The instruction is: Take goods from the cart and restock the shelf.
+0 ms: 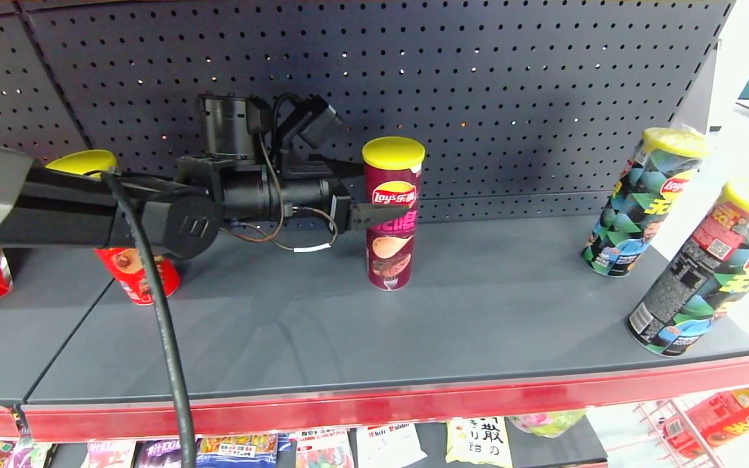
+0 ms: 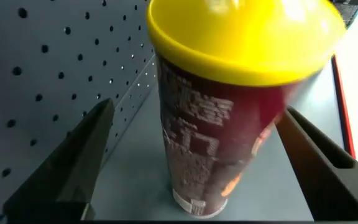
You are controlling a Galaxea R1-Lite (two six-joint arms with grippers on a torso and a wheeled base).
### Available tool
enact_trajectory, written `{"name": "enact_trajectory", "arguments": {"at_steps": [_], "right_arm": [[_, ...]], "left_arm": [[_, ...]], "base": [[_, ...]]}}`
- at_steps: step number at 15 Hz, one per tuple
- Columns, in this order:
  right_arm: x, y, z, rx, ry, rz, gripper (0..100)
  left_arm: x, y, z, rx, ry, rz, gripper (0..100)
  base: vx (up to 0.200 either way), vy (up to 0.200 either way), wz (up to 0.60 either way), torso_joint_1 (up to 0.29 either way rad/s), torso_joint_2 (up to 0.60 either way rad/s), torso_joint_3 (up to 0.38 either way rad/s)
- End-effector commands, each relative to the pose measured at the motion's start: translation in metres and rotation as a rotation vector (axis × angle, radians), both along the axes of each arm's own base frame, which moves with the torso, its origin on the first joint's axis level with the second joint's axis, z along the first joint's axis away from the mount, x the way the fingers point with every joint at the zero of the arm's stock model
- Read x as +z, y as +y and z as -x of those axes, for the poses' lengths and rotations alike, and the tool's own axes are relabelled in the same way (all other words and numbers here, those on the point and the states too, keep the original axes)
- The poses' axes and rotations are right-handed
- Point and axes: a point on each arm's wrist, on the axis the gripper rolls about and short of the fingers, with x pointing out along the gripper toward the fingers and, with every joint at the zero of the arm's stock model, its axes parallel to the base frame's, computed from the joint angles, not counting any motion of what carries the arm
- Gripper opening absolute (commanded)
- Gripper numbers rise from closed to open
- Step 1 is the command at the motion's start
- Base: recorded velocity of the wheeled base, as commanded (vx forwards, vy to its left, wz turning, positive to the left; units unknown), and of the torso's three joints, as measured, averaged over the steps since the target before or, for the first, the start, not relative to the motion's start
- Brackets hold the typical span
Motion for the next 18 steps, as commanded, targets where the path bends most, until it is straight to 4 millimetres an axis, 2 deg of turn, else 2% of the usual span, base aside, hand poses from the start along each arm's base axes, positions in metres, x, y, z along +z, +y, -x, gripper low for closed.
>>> {"name": "enact_trajectory", "arguments": {"at_steps": [1,6,7,14,16,18], "right_arm": [[0.000,0.000,0.000,0.001,0.003,0.000,0],[-0.001,0.000,-0.001,0.001,0.006,0.001,0],[-0.001,0.000,-0.001,0.001,0.009,0.001,0],[-0.002,0.000,-0.001,0.002,0.011,0.001,0],[-0.001,0.000,-0.001,0.005,0.009,0.000,0],[-0.001,0.000,-0.001,0.008,0.009,0.000,0]], "left_arm": [[-0.005,-0.006,-0.007,-0.008,0.002,0.000,100],[-0.007,-0.014,-0.013,-0.032,-0.003,0.006,100],[-0.006,-0.020,-0.013,-0.046,-0.011,0.010,0],[-0.007,-0.023,-0.012,-0.078,-0.003,0.011,0],[-0.002,-0.020,-0.005,-0.110,-0.004,0.017,0],[0.005,-0.012,0.013,-0.146,0.005,0.020,0]], "base": [[0.000,0.000,0.00,0.000,0.00,0.000],[0.000,0.000,0.00,0.000,0.00,0.000],[0.000,0.000,0.00,0.000,0.00,0.000],[0.000,0.000,0.00,0.000,0.00,0.000],[0.000,0.000,0.00,0.000,0.00,0.000],[0.000,0.000,0.00,0.000,0.00,0.000]]}}
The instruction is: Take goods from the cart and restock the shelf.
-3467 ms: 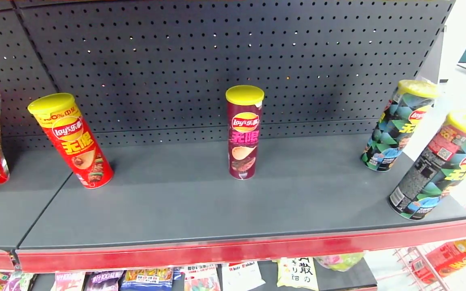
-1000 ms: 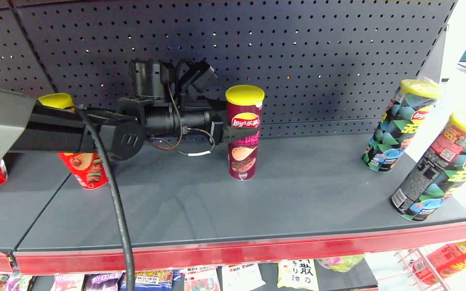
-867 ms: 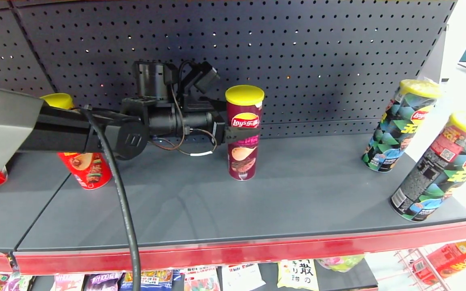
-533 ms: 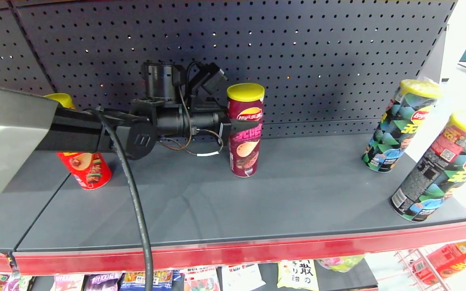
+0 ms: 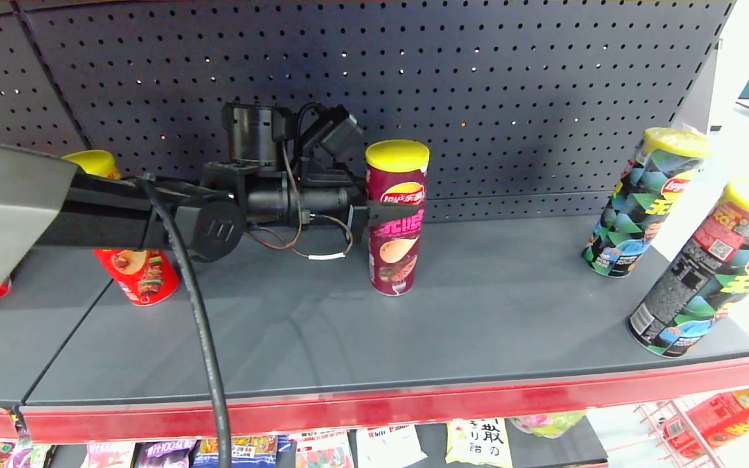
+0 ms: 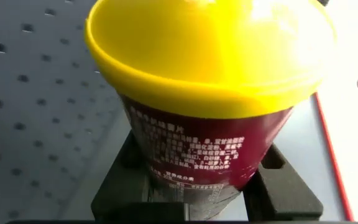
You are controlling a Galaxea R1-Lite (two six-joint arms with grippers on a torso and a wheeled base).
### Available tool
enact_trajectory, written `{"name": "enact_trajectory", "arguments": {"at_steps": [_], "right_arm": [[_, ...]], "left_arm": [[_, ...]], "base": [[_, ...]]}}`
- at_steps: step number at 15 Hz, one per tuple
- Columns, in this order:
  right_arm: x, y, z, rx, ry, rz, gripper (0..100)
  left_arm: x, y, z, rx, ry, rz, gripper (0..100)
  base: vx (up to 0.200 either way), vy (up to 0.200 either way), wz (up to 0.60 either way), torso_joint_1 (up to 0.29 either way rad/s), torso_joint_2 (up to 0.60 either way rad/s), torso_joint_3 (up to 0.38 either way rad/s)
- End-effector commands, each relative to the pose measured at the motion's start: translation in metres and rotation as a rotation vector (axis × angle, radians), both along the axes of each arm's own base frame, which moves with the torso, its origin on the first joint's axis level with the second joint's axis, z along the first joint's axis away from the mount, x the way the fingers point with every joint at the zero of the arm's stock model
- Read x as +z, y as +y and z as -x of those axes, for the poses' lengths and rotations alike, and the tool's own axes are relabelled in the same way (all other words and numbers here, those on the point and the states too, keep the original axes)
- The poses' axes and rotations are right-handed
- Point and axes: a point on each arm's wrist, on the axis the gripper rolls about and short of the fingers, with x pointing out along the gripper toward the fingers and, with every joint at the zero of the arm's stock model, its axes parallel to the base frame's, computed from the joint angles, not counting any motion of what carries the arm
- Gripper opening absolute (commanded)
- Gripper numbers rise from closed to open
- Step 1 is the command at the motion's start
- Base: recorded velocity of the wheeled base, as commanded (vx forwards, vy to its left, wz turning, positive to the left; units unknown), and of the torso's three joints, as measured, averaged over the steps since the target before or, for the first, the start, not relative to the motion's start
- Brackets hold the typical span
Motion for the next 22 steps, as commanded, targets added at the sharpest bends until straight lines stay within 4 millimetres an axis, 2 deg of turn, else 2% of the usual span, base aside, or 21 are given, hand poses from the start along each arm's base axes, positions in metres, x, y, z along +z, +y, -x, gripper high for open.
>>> {"name": "enact_trajectory", "arguments": {"at_steps": [1,4,7,10,11,19,22], "right_arm": [[0.001,0.000,-0.001,0.003,0.004,0.000,0],[0.001,0.000,-0.001,0.004,0.005,0.000,0],[0.001,0.000,-0.001,0.006,0.007,0.000,0],[0.001,0.000,-0.001,0.007,0.005,0.000,0],[0.001,0.000,-0.001,0.007,0.007,0.000,0],[0.000,0.000,-0.001,0.007,0.008,0.000,0],[0.000,0.000,-0.001,0.007,0.008,0.000,0]], "left_arm": [[0.016,0.015,0.030,-0.027,-0.004,0.007,0],[0.015,0.029,0.061,-0.067,0.031,-0.003,0],[0.000,0.035,0.083,-0.094,0.050,-0.039,0],[-0.007,0.033,0.090,-0.115,0.039,-0.061,0],[-0.009,0.030,0.097,-0.133,0.048,-0.066,0],[-0.012,0.038,0.113,-0.128,0.072,-0.076,0],[-0.013,0.038,0.112,-0.126,0.075,-0.077,0]], "base": [[0.000,0.000,0.00,0.000,0.00,0.000],[0.000,0.000,0.00,0.000,0.00,0.000],[0.000,0.000,0.00,0.000,0.00,0.000],[0.000,0.000,0.00,0.000,0.00,0.000],[0.000,0.000,0.00,0.000,0.00,0.000],[0.000,0.000,0.00,0.000,0.00,0.000],[0.000,0.000,0.00,0.000,0.00,0.000]]}}
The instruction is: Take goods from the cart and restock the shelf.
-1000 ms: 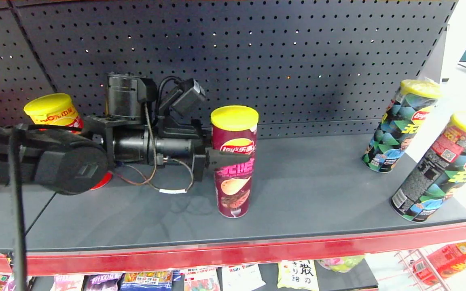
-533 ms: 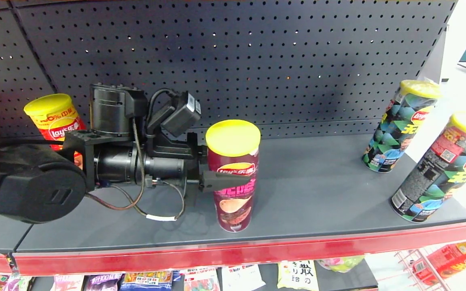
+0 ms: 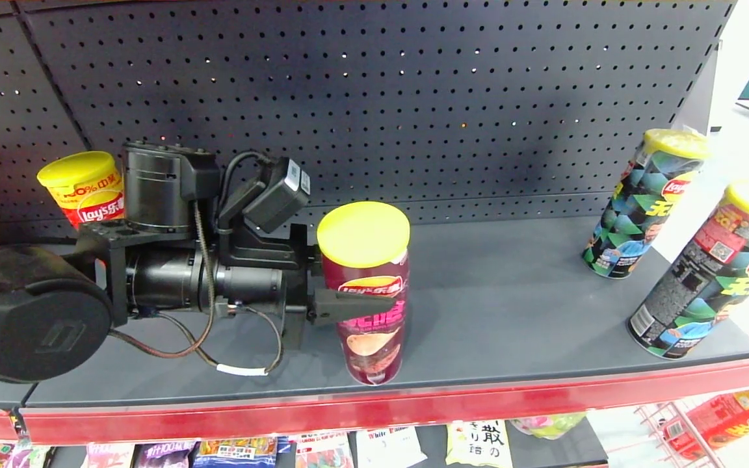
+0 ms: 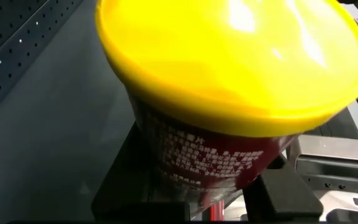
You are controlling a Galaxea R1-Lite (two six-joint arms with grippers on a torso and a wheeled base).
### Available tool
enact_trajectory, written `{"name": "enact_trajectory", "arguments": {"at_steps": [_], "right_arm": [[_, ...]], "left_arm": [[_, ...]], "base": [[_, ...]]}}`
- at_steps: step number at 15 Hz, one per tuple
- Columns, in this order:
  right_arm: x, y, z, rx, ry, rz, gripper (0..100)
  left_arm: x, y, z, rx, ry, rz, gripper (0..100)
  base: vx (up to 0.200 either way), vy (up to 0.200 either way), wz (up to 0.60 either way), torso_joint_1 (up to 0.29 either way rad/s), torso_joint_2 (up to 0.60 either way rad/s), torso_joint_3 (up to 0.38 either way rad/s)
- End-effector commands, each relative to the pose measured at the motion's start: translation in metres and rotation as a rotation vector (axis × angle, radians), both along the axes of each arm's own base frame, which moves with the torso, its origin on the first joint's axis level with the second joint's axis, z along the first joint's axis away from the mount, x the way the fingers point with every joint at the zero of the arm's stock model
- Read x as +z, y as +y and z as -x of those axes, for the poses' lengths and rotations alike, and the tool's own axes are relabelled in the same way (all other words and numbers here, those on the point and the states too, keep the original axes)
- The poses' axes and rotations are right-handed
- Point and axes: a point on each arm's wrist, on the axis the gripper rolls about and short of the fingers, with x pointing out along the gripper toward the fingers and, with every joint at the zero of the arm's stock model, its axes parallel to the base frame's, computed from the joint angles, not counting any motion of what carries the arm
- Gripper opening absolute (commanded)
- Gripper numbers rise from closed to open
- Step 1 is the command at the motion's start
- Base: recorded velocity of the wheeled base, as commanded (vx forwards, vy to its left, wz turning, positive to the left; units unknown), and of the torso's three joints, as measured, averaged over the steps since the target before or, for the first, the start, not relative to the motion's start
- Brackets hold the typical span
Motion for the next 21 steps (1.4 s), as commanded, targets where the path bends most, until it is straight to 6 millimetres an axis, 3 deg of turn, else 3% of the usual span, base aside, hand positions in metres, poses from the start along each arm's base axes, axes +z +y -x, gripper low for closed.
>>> {"name": "enact_trajectory", "arguments": {"at_steps": [1,8,9,13,16,18,21], "right_arm": [[0.000,0.000,0.000,0.001,0.001,0.000,0],[0.000,0.000,-0.001,0.002,0.006,0.000,0],[0.000,0.000,-0.001,0.002,0.006,0.000,0],[0.000,0.000,-0.001,0.002,0.006,0.000,0],[0.005,0.000,-0.004,0.012,0.021,0.002,0],[0.031,0.003,-0.018,0.107,0.079,-0.010,0],[0.077,0.010,-0.062,0.262,0.115,0.002,0]], "left_arm": [[0.000,0.001,-0.001,0.005,0.002,-0.002,0],[-0.004,0.000,-0.001,-0.003,0.005,-0.008,0],[-0.005,0.000,-0.001,-0.008,0.004,-0.008,100],[-0.009,0.002,0.001,0.003,0.021,-0.018,100],[-0.015,0.012,0.013,0.020,0.038,-0.033,100],[-0.025,0.044,0.034,0.153,0.032,-0.056,100],[-0.025,0.086,0.069,0.325,-0.006,-0.055,100]], "base": [[0.000,0.000,0.00,0.000,0.00,0.000],[0.000,0.000,0.00,0.000,0.00,0.000],[0.000,0.000,0.00,0.000,0.00,0.000],[0.000,0.000,0.00,0.000,0.00,0.000],[0.000,0.000,0.00,0.000,0.00,0.000],[0.000,0.000,0.00,0.000,0.00,0.000],[0.000,0.000,0.00,0.000,0.00,0.000]]}}
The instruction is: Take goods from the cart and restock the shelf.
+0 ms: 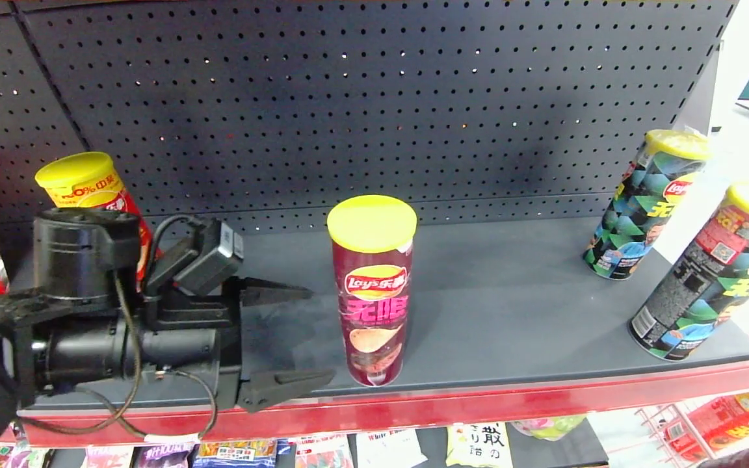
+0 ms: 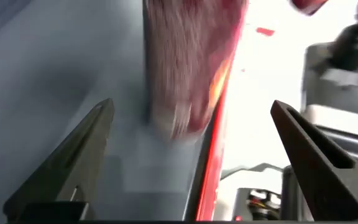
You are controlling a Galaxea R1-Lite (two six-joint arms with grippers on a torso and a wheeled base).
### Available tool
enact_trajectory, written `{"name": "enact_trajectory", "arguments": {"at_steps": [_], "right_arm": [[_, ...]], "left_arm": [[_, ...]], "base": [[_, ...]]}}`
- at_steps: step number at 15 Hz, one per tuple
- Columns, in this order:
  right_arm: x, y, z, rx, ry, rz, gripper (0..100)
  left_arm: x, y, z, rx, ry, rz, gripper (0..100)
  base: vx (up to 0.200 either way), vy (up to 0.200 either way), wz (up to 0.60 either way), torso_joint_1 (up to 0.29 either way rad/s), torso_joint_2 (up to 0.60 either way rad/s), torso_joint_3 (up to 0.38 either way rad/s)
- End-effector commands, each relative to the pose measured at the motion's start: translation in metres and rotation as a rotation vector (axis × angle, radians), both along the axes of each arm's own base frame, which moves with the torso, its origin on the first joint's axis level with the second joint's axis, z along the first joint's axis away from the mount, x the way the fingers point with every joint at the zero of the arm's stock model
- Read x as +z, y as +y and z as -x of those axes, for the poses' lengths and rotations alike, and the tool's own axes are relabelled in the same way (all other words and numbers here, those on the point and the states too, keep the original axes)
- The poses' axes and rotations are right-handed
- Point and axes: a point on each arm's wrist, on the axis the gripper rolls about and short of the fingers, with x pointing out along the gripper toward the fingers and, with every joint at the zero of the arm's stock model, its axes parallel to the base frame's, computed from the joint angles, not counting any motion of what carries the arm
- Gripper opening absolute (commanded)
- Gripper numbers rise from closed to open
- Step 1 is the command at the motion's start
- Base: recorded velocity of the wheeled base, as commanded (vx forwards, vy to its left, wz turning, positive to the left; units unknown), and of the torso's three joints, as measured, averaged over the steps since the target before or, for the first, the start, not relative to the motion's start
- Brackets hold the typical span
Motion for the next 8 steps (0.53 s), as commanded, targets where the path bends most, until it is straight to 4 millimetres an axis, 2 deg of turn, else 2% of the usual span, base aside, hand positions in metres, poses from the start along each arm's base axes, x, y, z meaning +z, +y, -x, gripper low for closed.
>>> {"name": "enact_trajectory", "arguments": {"at_steps": [1,4,8], "right_arm": [[0.044,0.010,-0.055,0.150,0.059,0.021,0],[0.079,0.036,-0.112,0.286,0.046,0.022,0],[0.105,0.074,-0.163,0.406,0.069,0.027,0]], "left_arm": [[0.006,0.036,0.042,0.170,-0.076,-0.009,100],[-0.008,0.051,0.080,0.248,-0.085,-0.030,100],[-0.006,0.055,0.093,0.265,-0.113,-0.010,100]], "base": [[0.000,0.000,0.00,0.000,0.00,0.000],[0.000,0.000,0.00,0.000,0.00,0.000],[0.000,0.000,0.00,0.000,0.00,0.000]]}}
